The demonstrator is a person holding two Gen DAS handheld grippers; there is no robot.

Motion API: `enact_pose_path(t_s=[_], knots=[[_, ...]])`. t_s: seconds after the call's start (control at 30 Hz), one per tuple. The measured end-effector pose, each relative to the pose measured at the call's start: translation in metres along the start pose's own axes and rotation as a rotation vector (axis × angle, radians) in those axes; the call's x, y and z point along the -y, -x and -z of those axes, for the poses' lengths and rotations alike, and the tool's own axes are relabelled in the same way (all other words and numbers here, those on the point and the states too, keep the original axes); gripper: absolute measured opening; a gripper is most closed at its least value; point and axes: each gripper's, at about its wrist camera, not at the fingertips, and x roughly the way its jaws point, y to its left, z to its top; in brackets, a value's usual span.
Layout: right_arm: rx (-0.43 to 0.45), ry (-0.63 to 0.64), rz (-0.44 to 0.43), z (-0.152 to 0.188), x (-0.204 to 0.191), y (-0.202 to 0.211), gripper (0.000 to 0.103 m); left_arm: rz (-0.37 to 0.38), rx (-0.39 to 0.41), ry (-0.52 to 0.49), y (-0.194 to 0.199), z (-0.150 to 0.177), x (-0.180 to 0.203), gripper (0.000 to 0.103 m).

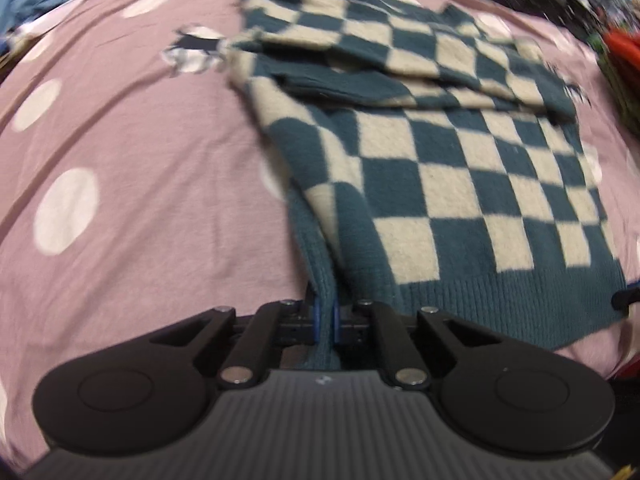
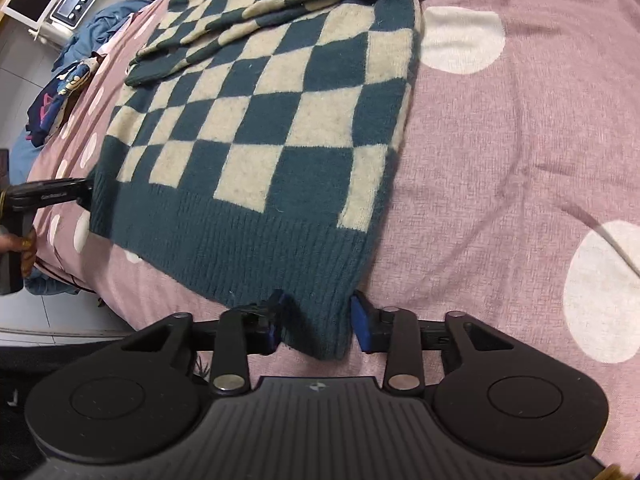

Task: Fold small clothes
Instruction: 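Grasp the ribbed sweater hem with both grippers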

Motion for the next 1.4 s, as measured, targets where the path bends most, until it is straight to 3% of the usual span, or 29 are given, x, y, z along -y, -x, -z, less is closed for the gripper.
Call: enact_pose_path(t_s=[0.03,0.2,0.37,0.47,0.5,0.53,0.57,0.6,0.83,0.9,0.97,1.0,1.07,1.13,1.17,1.27,1.4], knots=[[0.006,-0.008,-0.003,-0.001,0.0,0.003,0.017,-0.006,0.01,0.026,0.007,0.001,-0.006,0.005],[0.042,-0.031,-0.093,0.002,0.0,0.033,0.014,-0.074,0.003,0.101,0.034,0.023,-0.038,0.005],[0.009,-0.042,-0.093,0.01,0.006,0.035,0.013,-0.073,-0.047,0.143,0.014,0.037,-0.052,0.006],[-0.011,-0.08,-0.066,0.008,0.012,0.025,0.048,-0.076,-0.053,0.13,0.004,0.035,-0.048,0.011],[-0.007,-0.098,-0.06,0.008,0.014,0.024,0.068,-0.067,-0.045,0.142,0.004,0.033,-0.05,0.016],[0.002,-0.113,-0.065,0.009,0.016,0.025,0.084,-0.047,-0.038,0.159,0.005,0.032,-0.052,0.037],[0.015,-0.122,-0.069,0.01,0.017,0.026,0.086,-0.025,-0.034,0.173,0.005,0.031,-0.055,0.063],[0.028,-0.129,-0.066,0.011,0.019,0.027,0.087,-0.023,-0.03,0.178,0.005,0.03,-0.056,0.069],[0.02,-0.171,-0.088,0.019,0.022,0.021,0.088,-0.038,-0.045,0.072,-0.002,0.028,-0.041,0.069],[0.023,-0.184,-0.088,0.018,0.021,0.016,0.088,-0.053,-0.05,0.044,-0.005,0.027,-0.038,0.064],[0.031,-0.203,-0.091,0.017,0.022,0.011,0.088,-0.052,-0.048,0.027,-0.005,0.025,-0.037,0.045],[0.034,-0.206,-0.094,0.016,0.021,0.009,0.087,-0.046,-0.053,0.027,-0.004,0.023,-0.037,0.039],[0.027,-0.2,-0.094,0.013,0.019,0.008,0.074,-0.028,-0.07,0.039,-0.002,0.021,-0.039,0.019],[0.002,-0.187,-0.109,0.011,0.015,0.005,0.029,-0.019,-0.086,0.055,-0.003,0.019,-0.04,0.015],[-0.018,-0.194,-0.126,0.011,0.015,0.003,0.027,-0.016,-0.089,0.064,-0.003,0.017,-0.041,0.01],[-0.026,-0.205,-0.13,0.012,0.014,0.003,0.019,0.017,-0.082,0.142,-0.001,0.009,-0.048,0.008],[0.028,-0.274,-0.221,0.001,0.017,0.019,0.017,0.07,0.019,0.235,0.014,-0.017,-0.052,0.008]])
